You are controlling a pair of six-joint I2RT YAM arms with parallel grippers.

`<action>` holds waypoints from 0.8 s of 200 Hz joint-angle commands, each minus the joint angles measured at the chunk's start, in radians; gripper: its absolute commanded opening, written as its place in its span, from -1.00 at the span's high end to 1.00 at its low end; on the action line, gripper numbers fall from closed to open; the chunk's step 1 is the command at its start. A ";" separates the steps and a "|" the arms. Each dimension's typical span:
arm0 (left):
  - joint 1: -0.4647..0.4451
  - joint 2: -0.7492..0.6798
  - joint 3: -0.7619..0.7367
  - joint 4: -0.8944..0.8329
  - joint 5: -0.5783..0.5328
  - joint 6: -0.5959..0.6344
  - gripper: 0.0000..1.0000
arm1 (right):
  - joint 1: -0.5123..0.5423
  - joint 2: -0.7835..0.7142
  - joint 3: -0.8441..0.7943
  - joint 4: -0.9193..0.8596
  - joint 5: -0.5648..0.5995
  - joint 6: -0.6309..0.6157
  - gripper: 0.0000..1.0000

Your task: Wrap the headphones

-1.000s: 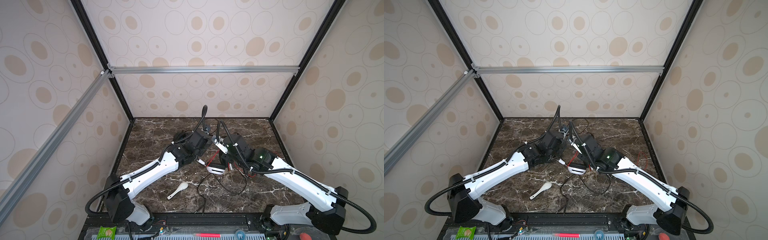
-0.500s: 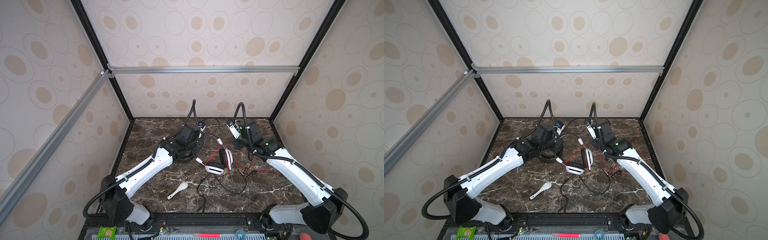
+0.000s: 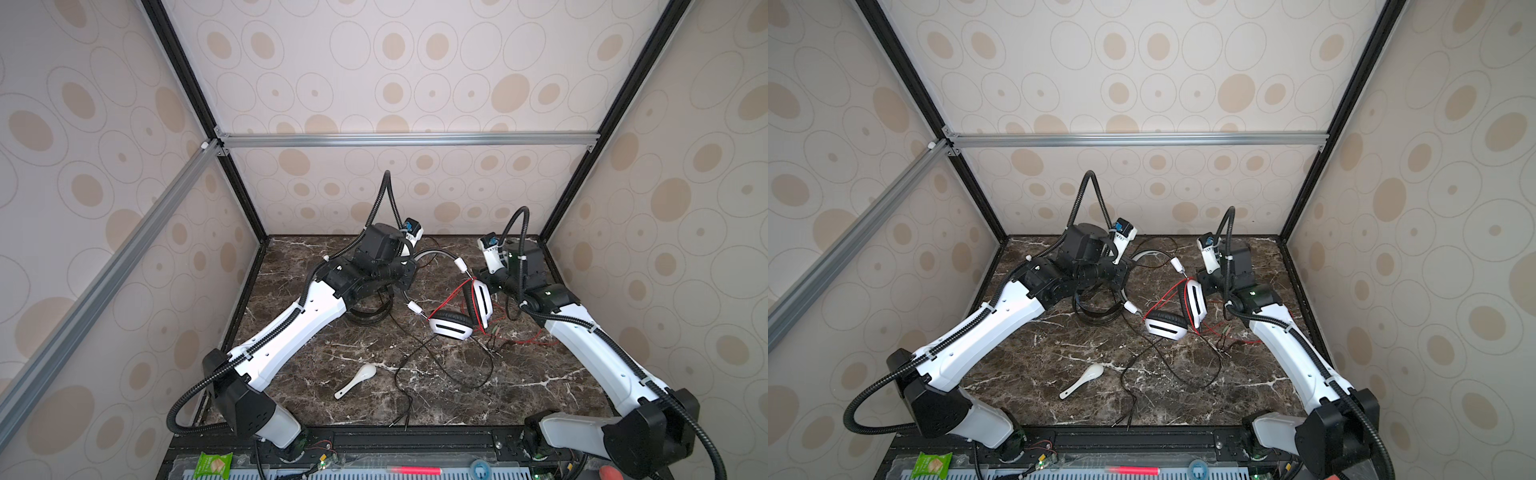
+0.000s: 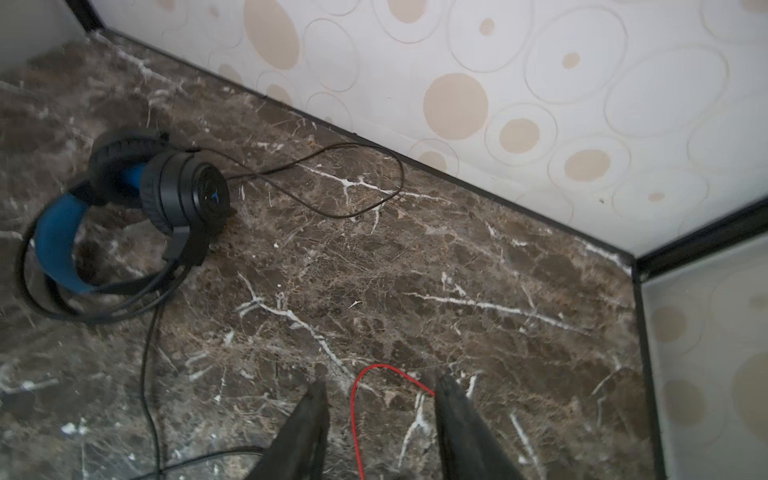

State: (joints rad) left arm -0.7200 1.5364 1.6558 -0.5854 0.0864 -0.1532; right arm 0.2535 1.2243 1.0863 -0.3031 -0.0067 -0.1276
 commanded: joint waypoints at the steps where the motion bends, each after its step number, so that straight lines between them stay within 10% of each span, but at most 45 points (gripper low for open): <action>1: 0.023 0.000 0.124 0.007 0.080 -0.076 1.00 | -0.125 -0.062 -0.048 0.068 -0.086 0.118 -0.08; 96: 0.046 0.139 0.540 -0.126 0.129 -0.165 1.00 | -0.204 -0.197 -0.228 0.218 -0.629 0.000 -0.36; 160: 0.052 0.138 0.572 -0.100 0.164 -0.220 1.00 | -0.204 -0.147 -0.227 0.349 -0.652 0.090 -0.44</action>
State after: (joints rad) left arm -0.6785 1.6905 2.1715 -0.7357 0.2073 -0.3042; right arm 0.0509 1.0588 0.8433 -0.0589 -0.6273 -0.0734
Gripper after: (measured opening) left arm 0.069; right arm 0.716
